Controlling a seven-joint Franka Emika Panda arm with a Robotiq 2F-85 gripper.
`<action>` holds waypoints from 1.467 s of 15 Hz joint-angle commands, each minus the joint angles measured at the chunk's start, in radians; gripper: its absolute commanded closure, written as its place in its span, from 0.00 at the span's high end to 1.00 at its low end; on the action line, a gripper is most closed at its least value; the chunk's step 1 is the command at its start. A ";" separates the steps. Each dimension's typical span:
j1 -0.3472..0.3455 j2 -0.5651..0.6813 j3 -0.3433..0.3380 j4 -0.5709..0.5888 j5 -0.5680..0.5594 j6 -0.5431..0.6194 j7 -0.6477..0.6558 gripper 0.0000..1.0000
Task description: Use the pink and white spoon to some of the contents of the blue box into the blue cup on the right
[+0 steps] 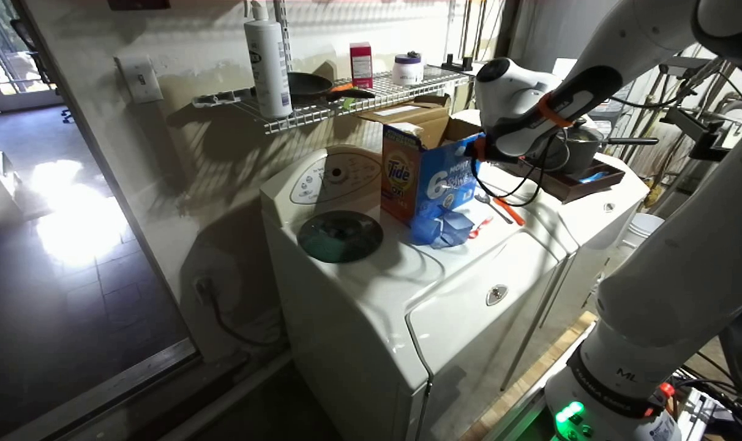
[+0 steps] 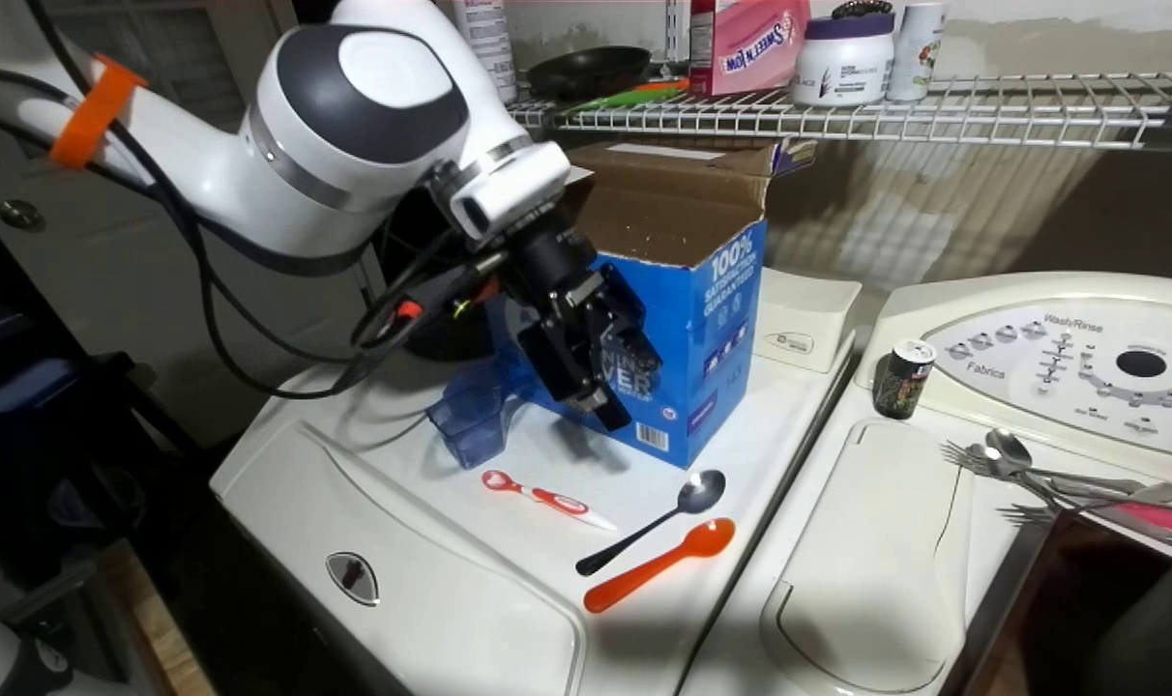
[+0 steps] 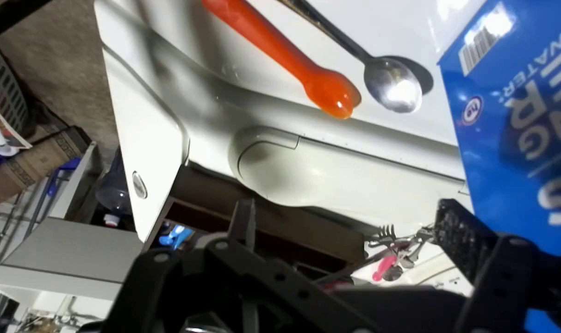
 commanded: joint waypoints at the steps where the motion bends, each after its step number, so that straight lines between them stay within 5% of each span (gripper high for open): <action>1: -0.002 -0.112 0.035 -0.008 0.006 -0.062 -0.132 1.00; 5: 0.004 -0.174 0.043 0.012 0.061 -0.026 -0.331 1.00; 8: 0.039 -0.204 0.014 0.008 0.244 0.051 -0.561 1.00; 12: 0.153 -0.227 -0.051 0.028 0.518 -0.045 -0.856 1.00; 13: 0.162 -0.229 -0.051 0.039 0.547 -0.105 -0.916 1.00; 14: 0.094 -0.221 0.017 0.051 0.610 -0.144 -0.998 1.00; 19: 0.041 -0.212 0.089 0.100 0.587 -0.315 -1.104 1.00; 22: 0.022 -0.212 0.106 0.081 0.581 -0.281 -1.088 1.00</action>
